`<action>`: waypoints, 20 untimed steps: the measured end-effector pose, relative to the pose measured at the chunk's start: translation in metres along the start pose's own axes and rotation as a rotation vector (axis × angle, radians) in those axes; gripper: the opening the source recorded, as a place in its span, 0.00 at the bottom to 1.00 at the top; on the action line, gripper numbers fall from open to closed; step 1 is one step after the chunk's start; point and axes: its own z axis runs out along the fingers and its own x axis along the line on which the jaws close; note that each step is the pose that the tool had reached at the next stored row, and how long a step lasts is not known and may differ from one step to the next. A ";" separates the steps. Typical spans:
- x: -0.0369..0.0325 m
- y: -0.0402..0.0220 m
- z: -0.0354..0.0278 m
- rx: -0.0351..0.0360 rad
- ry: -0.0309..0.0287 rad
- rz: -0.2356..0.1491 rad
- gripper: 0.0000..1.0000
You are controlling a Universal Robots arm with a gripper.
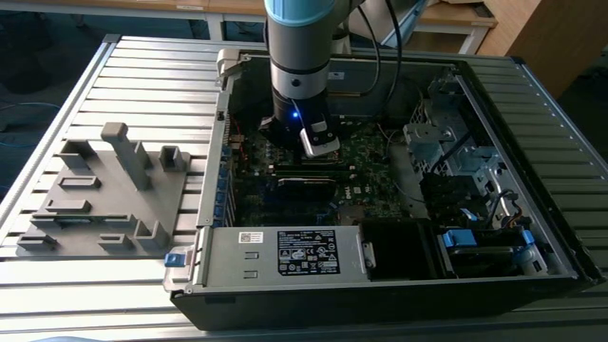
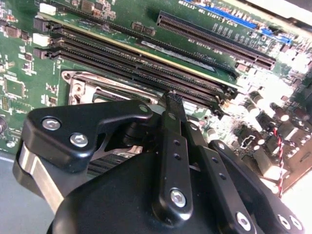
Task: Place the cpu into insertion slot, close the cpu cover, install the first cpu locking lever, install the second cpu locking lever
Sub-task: 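Install the second cpu locking lever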
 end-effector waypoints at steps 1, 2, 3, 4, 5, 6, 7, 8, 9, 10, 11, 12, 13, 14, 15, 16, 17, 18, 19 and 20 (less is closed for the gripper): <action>0.0000 0.0000 0.0000 0.0000 0.0000 0.000 0.10; 0.0001 0.0000 0.0000 -0.0001 0.0000 0.000 0.10; 0.0001 0.0000 0.0001 -0.0001 0.0000 0.000 0.10; 0.0002 -0.0001 0.0003 -0.0003 0.0000 0.000 0.10; 0.0004 -0.0002 0.0007 -0.0008 0.0000 0.000 0.10; 0.0004 -0.0002 0.0010 -0.0008 0.0001 0.000 0.10; 0.0004 -0.0002 0.0010 -0.0008 0.0001 0.000 0.10; 0.0004 -0.0002 0.0010 -0.0007 0.0002 0.000 0.10; 0.0004 -0.0001 0.0010 -0.0007 0.0002 0.000 0.10; 0.0005 -0.0001 0.0010 -0.0007 0.0002 0.000 0.10; 0.0006 -0.0002 0.0013 -0.0009 0.0000 0.000 0.10; 0.0009 -0.0002 0.0019 -0.0013 -0.0001 0.000 0.10; 0.0010 -0.0003 0.0024 -0.0011 -0.0001 0.000 0.10; 0.0010 -0.0003 0.0024 -0.0008 0.0001 0.000 0.10; 0.0011 -0.0003 0.0025 -0.0007 0.0002 0.000 0.10; 0.0012 -0.0004 0.0028 -0.0016 0.0004 0.000 0.10; 0.0013 -0.0005 0.0030 -0.0113 0.0022 0.001 0.10; 0.0013 -0.0004 0.0031 -0.0220 0.0039 0.001 0.10; 0.0013 -0.0004 0.0032 -0.0241 0.0042 0.001 0.10; 0.0013 -0.0004 0.0032 -0.0243 0.0042 0.001 0.10</action>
